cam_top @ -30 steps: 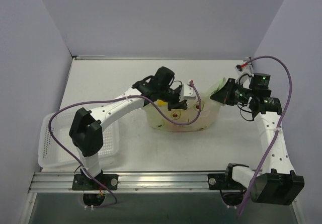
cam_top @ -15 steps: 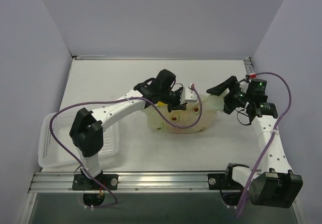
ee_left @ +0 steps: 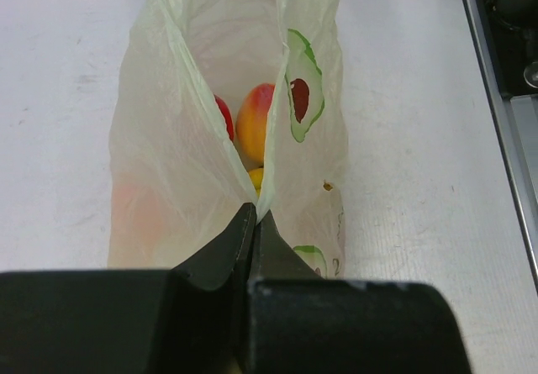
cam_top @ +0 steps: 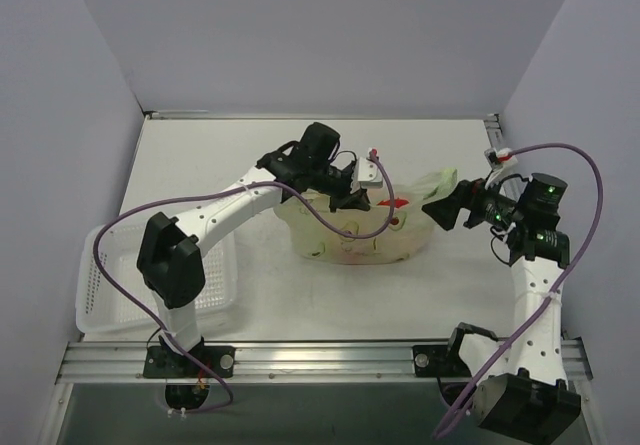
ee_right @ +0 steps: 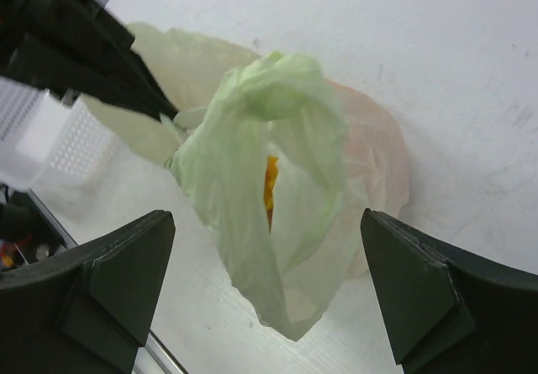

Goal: Place the fake fruits into the plastic bag and tie a complex knot

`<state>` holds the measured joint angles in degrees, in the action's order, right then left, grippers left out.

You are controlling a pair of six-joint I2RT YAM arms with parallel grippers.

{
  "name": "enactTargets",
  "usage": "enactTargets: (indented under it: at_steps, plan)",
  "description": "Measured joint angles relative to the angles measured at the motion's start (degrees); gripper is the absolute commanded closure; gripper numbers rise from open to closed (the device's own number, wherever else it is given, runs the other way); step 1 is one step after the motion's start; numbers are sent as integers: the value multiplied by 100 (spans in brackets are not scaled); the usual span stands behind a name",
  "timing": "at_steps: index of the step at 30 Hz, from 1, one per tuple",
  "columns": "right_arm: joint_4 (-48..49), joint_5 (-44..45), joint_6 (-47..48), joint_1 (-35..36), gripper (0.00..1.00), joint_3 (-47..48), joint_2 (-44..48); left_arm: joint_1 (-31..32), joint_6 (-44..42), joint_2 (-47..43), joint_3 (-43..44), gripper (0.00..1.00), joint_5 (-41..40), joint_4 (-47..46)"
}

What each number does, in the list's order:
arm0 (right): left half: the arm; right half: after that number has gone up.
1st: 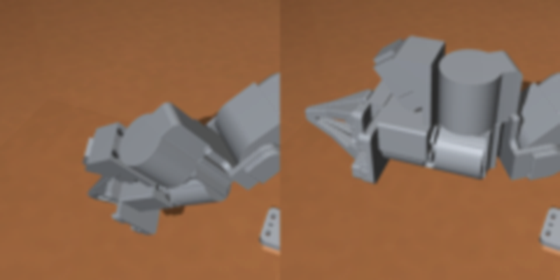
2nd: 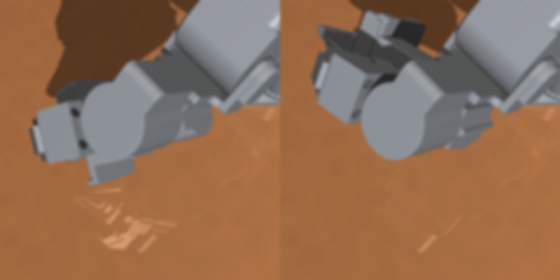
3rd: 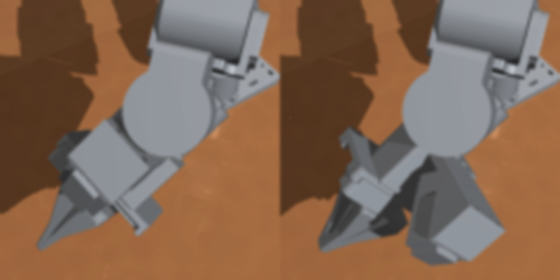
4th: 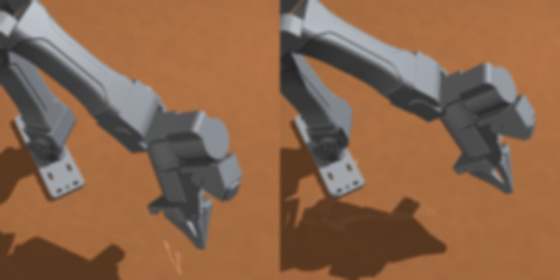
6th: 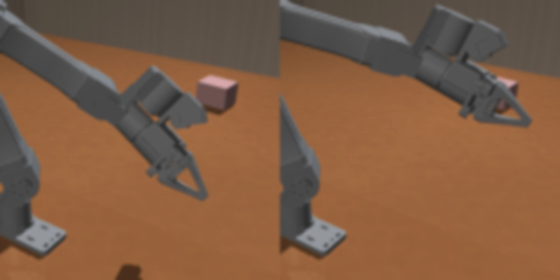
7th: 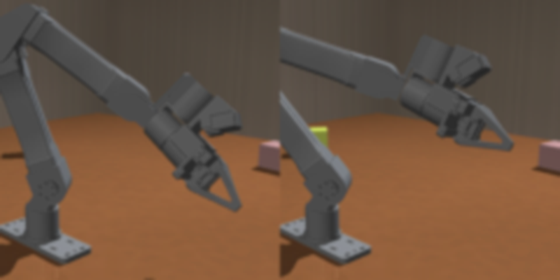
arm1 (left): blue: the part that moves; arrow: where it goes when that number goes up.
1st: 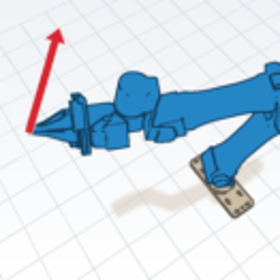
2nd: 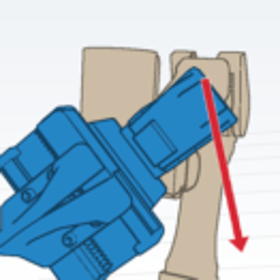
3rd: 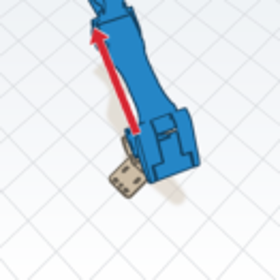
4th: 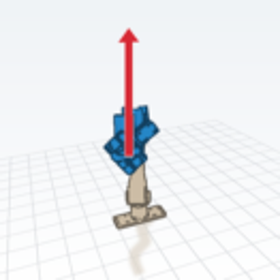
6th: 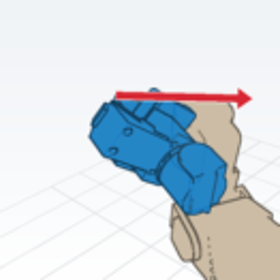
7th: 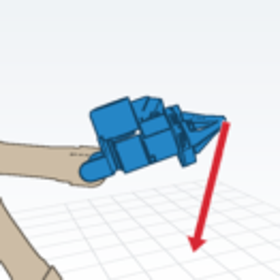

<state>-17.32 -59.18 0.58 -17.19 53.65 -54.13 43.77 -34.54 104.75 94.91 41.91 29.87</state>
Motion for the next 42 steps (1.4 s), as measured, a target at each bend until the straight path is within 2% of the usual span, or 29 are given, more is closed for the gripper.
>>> enactTargets:
  at_steps: [5,10,12,13,15,16,17,18,19,29,30,32,33,36,41,42]
  plan:
    - [-24,-518,1259,234,0,-739,463,-11,31,63,111,100,188,109]
    - [697,-411,1532,627,0,-1274,562,-11,-26,118,160,100,361,234]
    - [1211,-289,1445,789,6,-1373,433,-11,-44,136,162,100,420,286]
    - [1493,-223,1344,868,20,-1386,317,-11,-46,146,166,100,442,308]
    - [2061,-96,942,966,37,-1386,55,2,-50,181,177,100,448,328]
    - [2308,-28,662,1001,71,-1386,-63,15,-52,199,177,100,424,334]
    - [2531,44,380,1029,79,-1386,-160,31,-68,208,177,100,363,348]
    - [2726,157,-81,1051,95,-1386,-212,52,-90,214,177,100,291,352]
    - [2793,240,-334,1067,100,-1386,-249,83,-131,216,175,100,203,354]
    - [2135,1513,-3574,1342,99,-1421,-81,505,-632,216,-120,100,-129,271]
    - [2094,1628,-3805,1403,83,-1460,-55,507,-662,216,-136,100,-144,282]
    - [2044,1825,-4166,1530,67,-1491,-37,509,-691,243,-136,100,-181,297]
    - [2039,1902,-4286,1585,53,-1497,-37,505,-693,260,-133,100,-190,295]
    - [2004,2092,-4483,1757,41,-1519,-26,492,-691,345,-131,100,-219,295]
    - [1971,2461,-4607,2031,37,-1641,131,490,-684,424,-114,100,-223,295]
    - [1963,2542,-4627,2094,32,-1657,166,490,-680,424,-111,100,-219,295]
